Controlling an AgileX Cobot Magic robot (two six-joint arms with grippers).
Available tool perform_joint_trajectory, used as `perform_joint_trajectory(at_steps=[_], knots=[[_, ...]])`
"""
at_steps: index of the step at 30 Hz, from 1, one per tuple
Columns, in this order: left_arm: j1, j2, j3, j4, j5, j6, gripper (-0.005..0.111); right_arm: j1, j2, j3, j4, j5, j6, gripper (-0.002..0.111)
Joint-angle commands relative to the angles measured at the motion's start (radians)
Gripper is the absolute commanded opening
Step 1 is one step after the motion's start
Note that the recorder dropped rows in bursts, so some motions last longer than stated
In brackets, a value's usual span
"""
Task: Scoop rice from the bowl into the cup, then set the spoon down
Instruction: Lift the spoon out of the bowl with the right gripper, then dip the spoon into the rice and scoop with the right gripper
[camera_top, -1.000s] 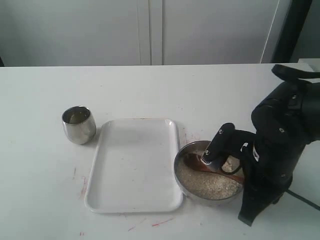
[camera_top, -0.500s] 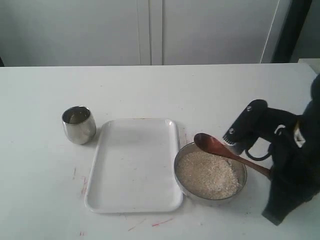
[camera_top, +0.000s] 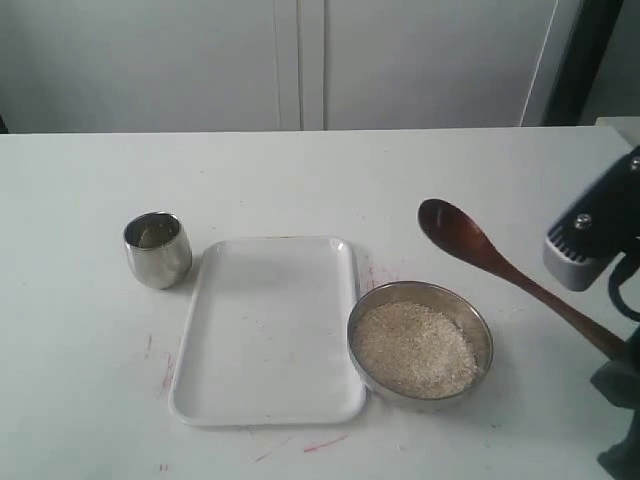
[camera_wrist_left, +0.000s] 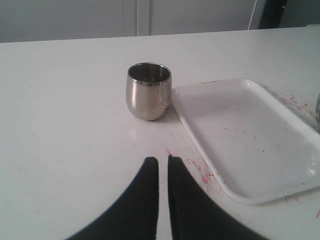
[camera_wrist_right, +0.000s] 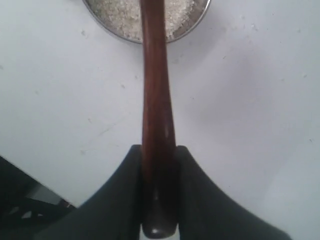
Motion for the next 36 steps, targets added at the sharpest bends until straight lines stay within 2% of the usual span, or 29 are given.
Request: perform_joint_trajectory(at_steps=[1,3,7,12,15,19,24,31,36], knots=[[-0.001,0.001,-0.006,-0.01,-0.004,-0.002,0.014,0.064,-0.014,-0.004,-0.007,0.003,0.142,0.0],[-0.001,0.001,-0.006,-0.01,-0.004,-0.002,0.014,0.095,0.006,-0.004,-0.023,0.003,0.179,0.0],[-0.001,0.001,-0.006,-0.01,-0.004,-0.002,0.014,0.127,0.077,-0.004,-0.186,0.003,0.234,0.0],[-0.001,0.001,-0.006,-0.01,-0.004,-0.002,0.014,0.127,0.174,-0.004,-0.224,0.003,0.238,0.0],[-0.001,0.001,-0.006,-0.01,-0.004,-0.002,0.014,0.127,0.211,-0.004,-0.268,0.003,0.232,0.0],[-0.001,0.001,-0.006,-0.01,-0.004,-0.002,0.014,0.127,0.234,-0.004,-0.427,0.003,0.232,0.0],[-0.001,0.001,-0.006,-0.01,-0.004,-0.002,0.014,0.127,0.273,-0.004,-0.578,0.003,0.132,0.0],[-0.001,0.001,-0.006,-0.01,-0.004,-0.002,0.014,0.127,0.386,-0.004,-0.681,0.003,0.113,0.0],[-0.001,0.001,-0.006,-0.01,-0.004,-0.002,0.014,0.127,0.494,-0.004,-0.671,0.003,0.111,0.0]])
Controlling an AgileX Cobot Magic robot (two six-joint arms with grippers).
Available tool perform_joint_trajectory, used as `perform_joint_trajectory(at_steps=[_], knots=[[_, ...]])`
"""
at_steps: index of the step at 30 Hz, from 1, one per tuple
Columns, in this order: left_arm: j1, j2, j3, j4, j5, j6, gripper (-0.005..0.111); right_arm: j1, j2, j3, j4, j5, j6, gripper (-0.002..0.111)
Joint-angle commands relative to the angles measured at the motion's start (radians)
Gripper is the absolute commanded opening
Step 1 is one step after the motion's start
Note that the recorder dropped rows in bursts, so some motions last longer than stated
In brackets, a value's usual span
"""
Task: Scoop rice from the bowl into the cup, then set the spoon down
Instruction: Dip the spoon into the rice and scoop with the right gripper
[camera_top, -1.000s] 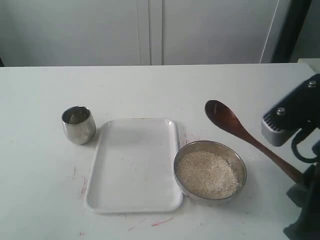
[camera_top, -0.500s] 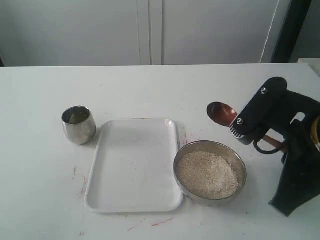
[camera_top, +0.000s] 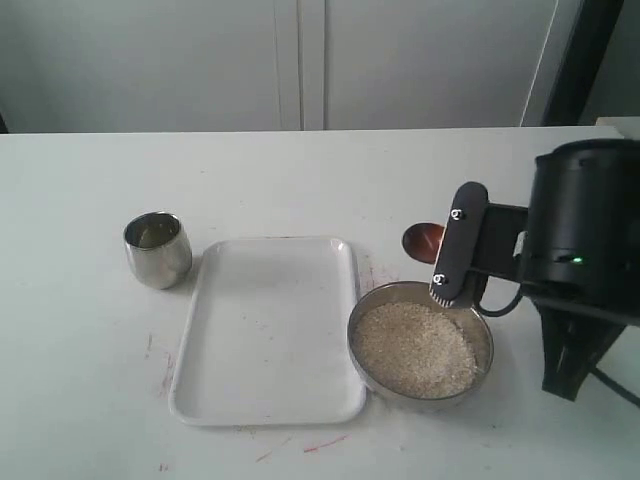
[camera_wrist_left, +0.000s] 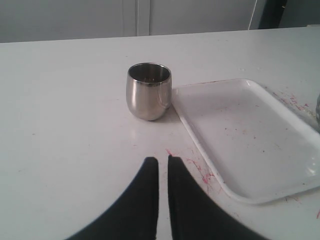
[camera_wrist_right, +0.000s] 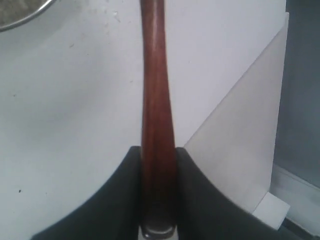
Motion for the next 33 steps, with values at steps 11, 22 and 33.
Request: perform_joint_trajectory(at_steps=[11,22,33], knots=[[-0.001,0.001,-0.006,-0.01,-0.004,-0.002,0.014,0.004,0.202,0.02,0.006,0.001,-0.032,0.0],[-0.001,0.001,-0.006,-0.01,-0.004,-0.002,0.014,0.004,0.206,0.031,0.06,0.001,-0.039,0.0],[-0.001,0.001,-0.006,-0.01,-0.004,-0.002,0.014,0.004,0.206,0.031,0.088,0.001,-0.049,0.0]])
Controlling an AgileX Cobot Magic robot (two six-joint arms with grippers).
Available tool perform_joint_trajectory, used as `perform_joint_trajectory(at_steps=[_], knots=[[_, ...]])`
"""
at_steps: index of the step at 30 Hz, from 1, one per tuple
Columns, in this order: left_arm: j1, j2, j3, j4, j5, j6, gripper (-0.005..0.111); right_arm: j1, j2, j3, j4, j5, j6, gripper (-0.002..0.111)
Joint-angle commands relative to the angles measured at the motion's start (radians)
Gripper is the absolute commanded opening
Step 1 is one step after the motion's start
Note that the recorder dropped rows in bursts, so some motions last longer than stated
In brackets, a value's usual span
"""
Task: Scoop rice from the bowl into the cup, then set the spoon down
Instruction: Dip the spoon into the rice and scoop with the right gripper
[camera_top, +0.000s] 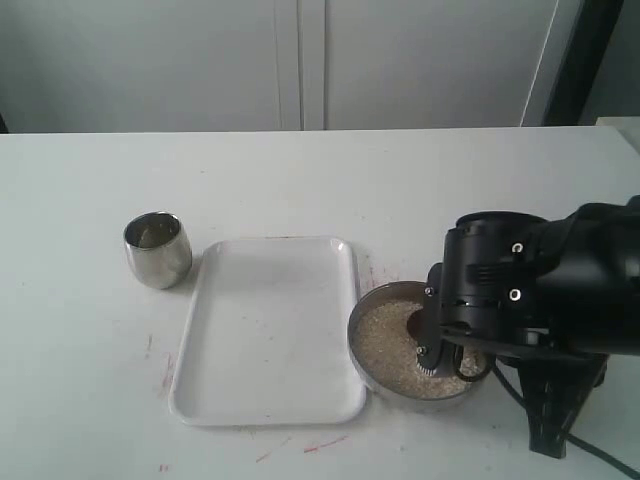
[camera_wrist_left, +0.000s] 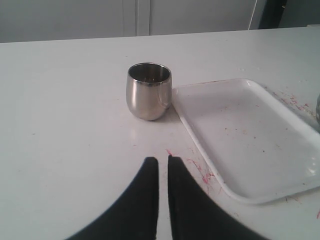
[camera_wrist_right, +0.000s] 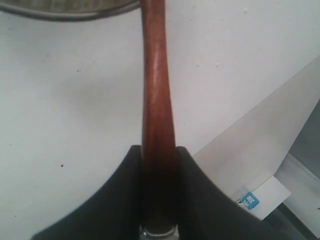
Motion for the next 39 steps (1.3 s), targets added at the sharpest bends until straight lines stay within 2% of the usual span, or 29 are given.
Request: perform_joint_trajectory(at_steps=[1,14,24,39], knots=[[-0.001,0.001,-0.006,-0.01,-0.004,-0.002,0.014,0.004,0.0,0.004,0.002,0.005,-0.008,0.0],[-0.001,0.001,-0.006,-0.01,-0.004,-0.002,0.014,0.004,0.001,0.004,0.1,0.005,-0.034,0.0],[-0.001,0.001,-0.006,-0.01,-0.004,-0.002,0.014,0.004,0.001,-0.08,0.283,0.005,-0.133,0.0],[-0.001,0.001,-0.006,-0.01,-0.004,-0.002,0.014,-0.003,-0.02,-0.08,0.322,0.005,-0.124,0.0]])
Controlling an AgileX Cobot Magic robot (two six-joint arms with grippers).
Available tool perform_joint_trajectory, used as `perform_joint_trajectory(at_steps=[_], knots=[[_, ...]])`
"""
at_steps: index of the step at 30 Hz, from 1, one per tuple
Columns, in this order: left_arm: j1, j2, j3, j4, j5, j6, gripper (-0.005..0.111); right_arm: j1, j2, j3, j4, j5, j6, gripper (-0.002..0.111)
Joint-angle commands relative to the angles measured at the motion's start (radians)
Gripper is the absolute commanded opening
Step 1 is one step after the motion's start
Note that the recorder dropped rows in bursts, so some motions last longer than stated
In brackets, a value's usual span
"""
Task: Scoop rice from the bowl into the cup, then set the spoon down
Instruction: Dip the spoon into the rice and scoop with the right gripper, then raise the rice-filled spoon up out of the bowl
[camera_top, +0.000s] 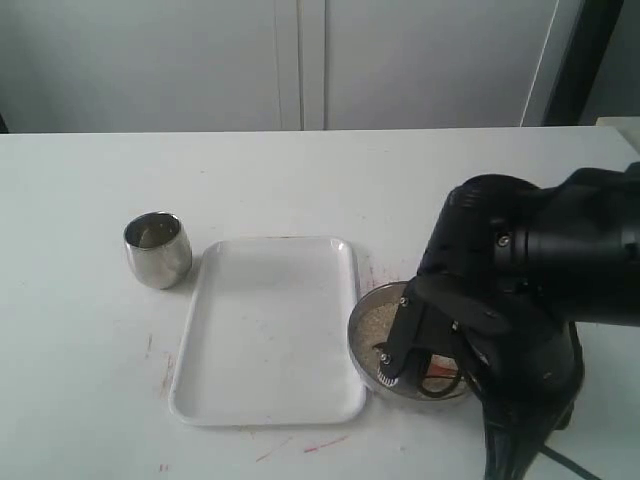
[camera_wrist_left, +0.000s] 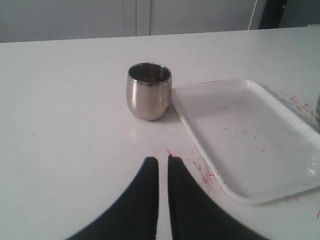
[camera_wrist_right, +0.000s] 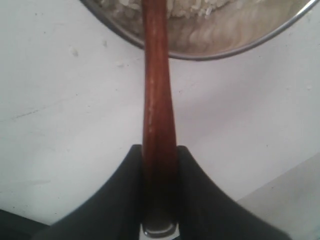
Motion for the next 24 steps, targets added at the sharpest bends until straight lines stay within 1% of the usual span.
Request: perform_joint_trajectory(at_steps=[1,4,12,17,24], knots=[[-0.001,0.001,-0.006,-0.01,-0.004,-0.002,0.014,-0.003,-0.031,-0.009,0.014,0.005,-0.003,0.0],[-0.001,0.001,-0.006,-0.01,-0.004,-0.002,0.014,-0.005,-0.062,-0.009,0.033,0.005,-0.001,0.0],[-0.001,0.001,-0.006,-0.01,-0.004,-0.002,0.014,-0.091,-0.166,-0.009,0.163,0.005,-0.009,0.0],[-0.001,0.001,-0.006,-0.01,-0.004,-0.002,0.014,-0.119,-0.228,-0.009,0.227,0.005,-0.007,0.0],[-0.001,0.001,-0.006,-0.01,-0.004,-0.002,0.014,-0.123,-0.298,-0.007,0.26,0.005,0.106,0.0]])
